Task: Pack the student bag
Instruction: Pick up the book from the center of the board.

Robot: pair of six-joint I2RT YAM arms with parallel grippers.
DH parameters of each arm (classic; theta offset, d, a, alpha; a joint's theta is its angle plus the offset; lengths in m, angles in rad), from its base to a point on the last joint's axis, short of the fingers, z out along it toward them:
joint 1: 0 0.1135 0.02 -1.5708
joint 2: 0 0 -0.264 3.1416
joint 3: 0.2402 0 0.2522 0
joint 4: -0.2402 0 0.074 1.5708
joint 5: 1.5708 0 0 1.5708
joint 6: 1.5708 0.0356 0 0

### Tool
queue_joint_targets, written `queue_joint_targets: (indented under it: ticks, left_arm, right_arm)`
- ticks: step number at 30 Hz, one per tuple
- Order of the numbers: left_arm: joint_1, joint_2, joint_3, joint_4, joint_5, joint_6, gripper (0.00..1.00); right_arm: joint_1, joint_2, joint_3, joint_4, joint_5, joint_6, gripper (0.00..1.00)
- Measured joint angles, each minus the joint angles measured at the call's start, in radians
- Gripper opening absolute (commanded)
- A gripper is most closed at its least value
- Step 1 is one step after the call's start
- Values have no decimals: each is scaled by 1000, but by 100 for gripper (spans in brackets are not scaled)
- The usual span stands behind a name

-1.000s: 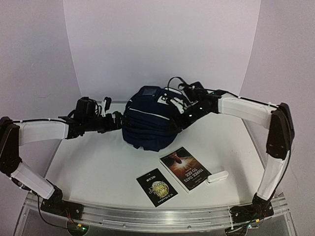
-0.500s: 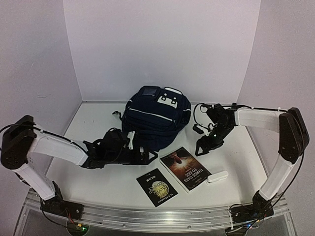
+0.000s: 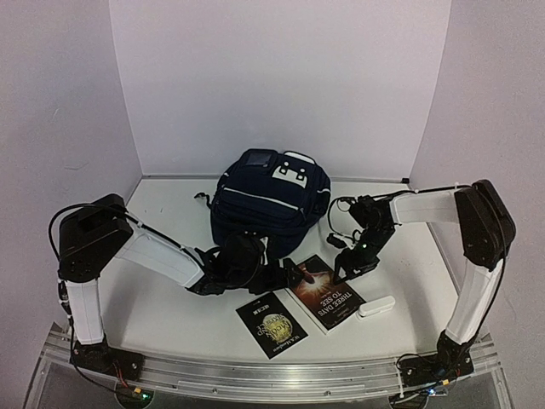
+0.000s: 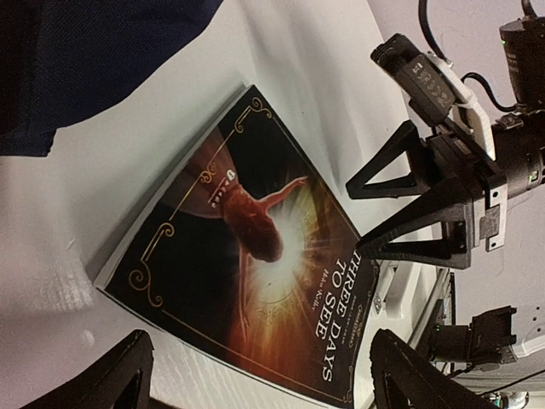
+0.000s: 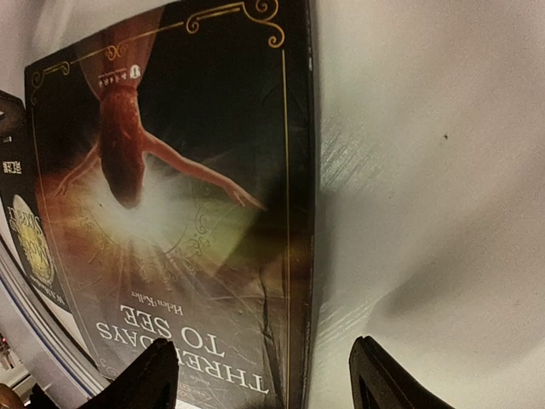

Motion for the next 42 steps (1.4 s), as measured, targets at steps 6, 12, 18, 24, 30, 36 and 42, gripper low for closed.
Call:
queue_joint_targets:
  ticks: [6,12,18,24,30,36,42]
  left_arm:
    - [0,53,46,-16,7,-49,74]
    - [0,72,47,-25,-2,-112,75]
    - [4,77,42,-3,-2,-158,65]
    - [29,138,74,67,17,-205,41]
    - [45,173,84,91,-8,-200,11]
    - [42,165,83,88,-33,-168,0]
    - [33,87,48,82,-34,-91,0]
  right_arm:
    - [0,30,0,14,-42,10,66]
    - [0,36,0,27,-64,22,65]
    - [0,37,-1,35,-74,31,64]
    - [-9,38,-4,33,-87,36,63]
    - [-16,40,-4,30,-93,45,62]
    - [-17,40,-4,26,-93,46,65]
    - [-25,15,-5,34,-112,41,75]
